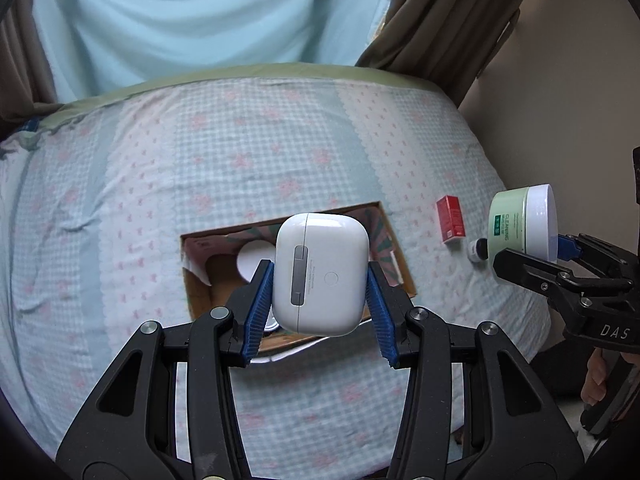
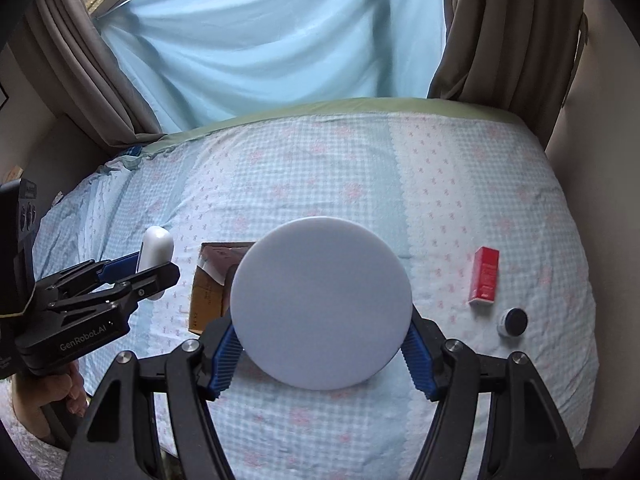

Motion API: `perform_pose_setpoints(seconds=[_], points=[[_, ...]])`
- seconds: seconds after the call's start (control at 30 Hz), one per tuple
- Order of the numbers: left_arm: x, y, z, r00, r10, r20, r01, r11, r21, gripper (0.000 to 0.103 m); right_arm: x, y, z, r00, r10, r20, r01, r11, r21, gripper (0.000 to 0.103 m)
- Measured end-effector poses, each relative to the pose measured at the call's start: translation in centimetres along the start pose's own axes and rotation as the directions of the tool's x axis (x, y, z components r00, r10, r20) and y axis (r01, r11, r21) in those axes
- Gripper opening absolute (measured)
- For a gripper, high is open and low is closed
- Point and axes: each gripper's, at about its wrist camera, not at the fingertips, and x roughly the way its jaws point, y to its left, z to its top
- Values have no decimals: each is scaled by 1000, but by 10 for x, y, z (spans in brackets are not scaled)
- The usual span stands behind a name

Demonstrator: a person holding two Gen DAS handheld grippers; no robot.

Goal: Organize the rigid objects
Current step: 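Carry the earbud case and jar over the cardboard box with both tools, then open both tools to drop earbud case and jar into the box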

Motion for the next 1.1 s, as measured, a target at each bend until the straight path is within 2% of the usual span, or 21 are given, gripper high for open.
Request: perform_pose_setpoints(seconds=[0.3,0.43,0.67,0.77,0.93,1.1], points=[[64,69,-11,993,34,-117,-37,999,-26,42,90,52,-9,990,8,-141,-20,997,-78,65],[101,87,-13,984,14,-178,-28,997,-76,42,135,62,-15,978,10,-209,-36,992,-124,65],[166,102,-10,960,16,-278,-43,995,-91,42,201,69,-18,951,7,-308,-66,981,-180,65],[187,104,-10,949,45,-311,-72,994,-77,40,223,70,-20,938,-4,-346,-70,977,-201,65],[211,110,-18,932,45,-360,-83,992,-91,33,252,67,-22,910,20,-415,-98,981,-169,65],[223,109,-19,925,42,-377,-81,993,-88,32,266,62,-25,895,19,-446,-101,982,-160,65]])
